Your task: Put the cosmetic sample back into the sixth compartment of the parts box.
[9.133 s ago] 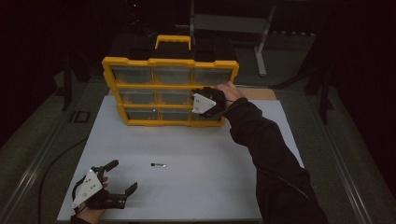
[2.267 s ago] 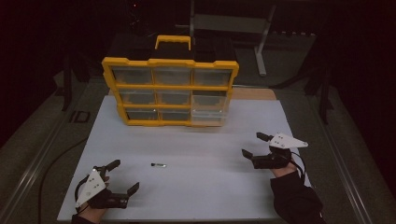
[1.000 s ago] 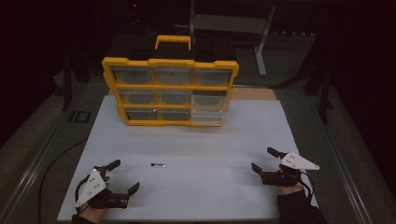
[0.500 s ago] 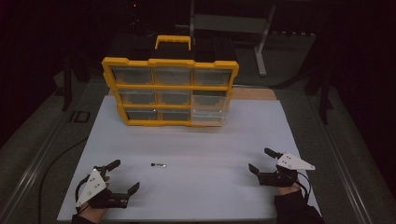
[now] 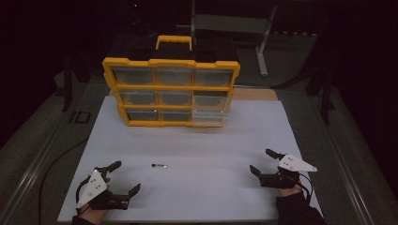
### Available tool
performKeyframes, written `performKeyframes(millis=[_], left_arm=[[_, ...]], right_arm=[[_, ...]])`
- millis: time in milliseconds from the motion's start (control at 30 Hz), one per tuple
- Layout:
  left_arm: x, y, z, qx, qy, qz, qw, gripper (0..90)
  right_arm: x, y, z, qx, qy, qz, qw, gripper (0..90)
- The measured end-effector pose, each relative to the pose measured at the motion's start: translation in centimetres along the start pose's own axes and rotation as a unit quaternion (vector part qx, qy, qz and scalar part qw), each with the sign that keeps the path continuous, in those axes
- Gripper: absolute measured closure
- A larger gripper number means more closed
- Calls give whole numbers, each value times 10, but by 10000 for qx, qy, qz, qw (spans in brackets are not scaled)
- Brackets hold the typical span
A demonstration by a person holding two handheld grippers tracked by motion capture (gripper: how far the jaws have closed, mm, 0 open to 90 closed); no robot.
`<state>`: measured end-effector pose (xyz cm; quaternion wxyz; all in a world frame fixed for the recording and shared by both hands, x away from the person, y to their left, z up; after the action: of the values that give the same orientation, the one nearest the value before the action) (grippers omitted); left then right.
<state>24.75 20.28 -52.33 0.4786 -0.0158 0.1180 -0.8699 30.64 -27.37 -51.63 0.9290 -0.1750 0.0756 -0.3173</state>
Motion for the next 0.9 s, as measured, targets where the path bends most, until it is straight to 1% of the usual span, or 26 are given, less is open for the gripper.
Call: performKeyframes(millis=[233, 467, 600, 733, 900], left_arm=[[-1, 1, 0, -22, -49, 11, 10000, 1], [-2, 2, 1, -47, -75, 36, 10000, 0], [-6, 2, 2, -81, -199, 123, 9997, 0], [-12, 2, 2, -126, -430, 148, 9989, 0], [-15, 1, 9, -171, -465, 184, 9986, 0]], right_arm=[[0, -2, 1, 106, 34, 46, 9999, 106], [-1, -2, 0, 64, -4, 46, 10000, 105], [-2, -2, 2, 94, -2, 64, 9999, 105], [-5, 1, 2, 58, -38, 88, 9999, 106], [-7, 2, 3, 63, -61, 109, 9999, 105]])
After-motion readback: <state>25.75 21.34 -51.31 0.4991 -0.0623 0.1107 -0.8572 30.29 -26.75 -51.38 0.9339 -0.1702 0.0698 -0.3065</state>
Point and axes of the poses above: each handheld gripper's, and its own axes: y roughly forward along the jaws, z roughly out of its top, x roughly to its right, the point moved 6 cm from there along y, roughly forward along the jaws, and after that the axes turned 11 degrees about z, right-handed, at the moved point
